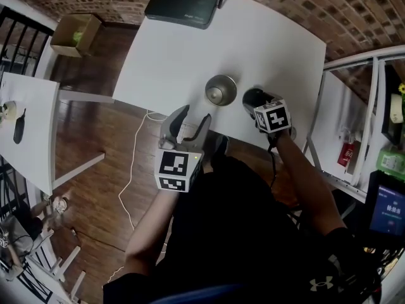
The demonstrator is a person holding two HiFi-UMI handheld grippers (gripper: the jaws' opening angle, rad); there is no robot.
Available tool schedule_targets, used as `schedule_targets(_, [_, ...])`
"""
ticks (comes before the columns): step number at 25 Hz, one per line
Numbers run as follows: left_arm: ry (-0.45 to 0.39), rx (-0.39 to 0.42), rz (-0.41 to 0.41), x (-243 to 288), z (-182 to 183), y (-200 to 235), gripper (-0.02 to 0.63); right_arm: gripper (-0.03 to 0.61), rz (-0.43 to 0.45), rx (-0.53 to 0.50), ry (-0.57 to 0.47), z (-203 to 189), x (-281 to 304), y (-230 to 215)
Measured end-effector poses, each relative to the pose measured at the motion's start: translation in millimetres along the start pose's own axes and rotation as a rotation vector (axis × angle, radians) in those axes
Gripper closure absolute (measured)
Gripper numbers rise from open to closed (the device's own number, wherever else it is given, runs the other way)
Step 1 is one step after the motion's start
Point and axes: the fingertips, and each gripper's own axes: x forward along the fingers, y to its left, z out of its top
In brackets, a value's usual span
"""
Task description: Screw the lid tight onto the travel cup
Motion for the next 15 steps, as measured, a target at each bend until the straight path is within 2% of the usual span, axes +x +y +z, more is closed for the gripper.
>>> schedule_targets(4, [0.017,0.008,-0.012,3,-5,-2,0.387,0.238,0.023,-0.016,0.014,4,-1,1])
schedule_targets(7, [0.038,0.05,-0.027,6,-11,-5,0.387,0.241,0.071,-0.022,-0.002,12,-13,6])
schedule_targets(11, [0.068,0.131,-0.049,19,-21,-5,0.388,0.241,0.165,-0.081,-0.11,43,-57,14])
schedule_targets(15, [0.12,0.18,-0.061,37,-31,4,0.347,0.241,0.304,-0.161,-0.246,108,-123,48])
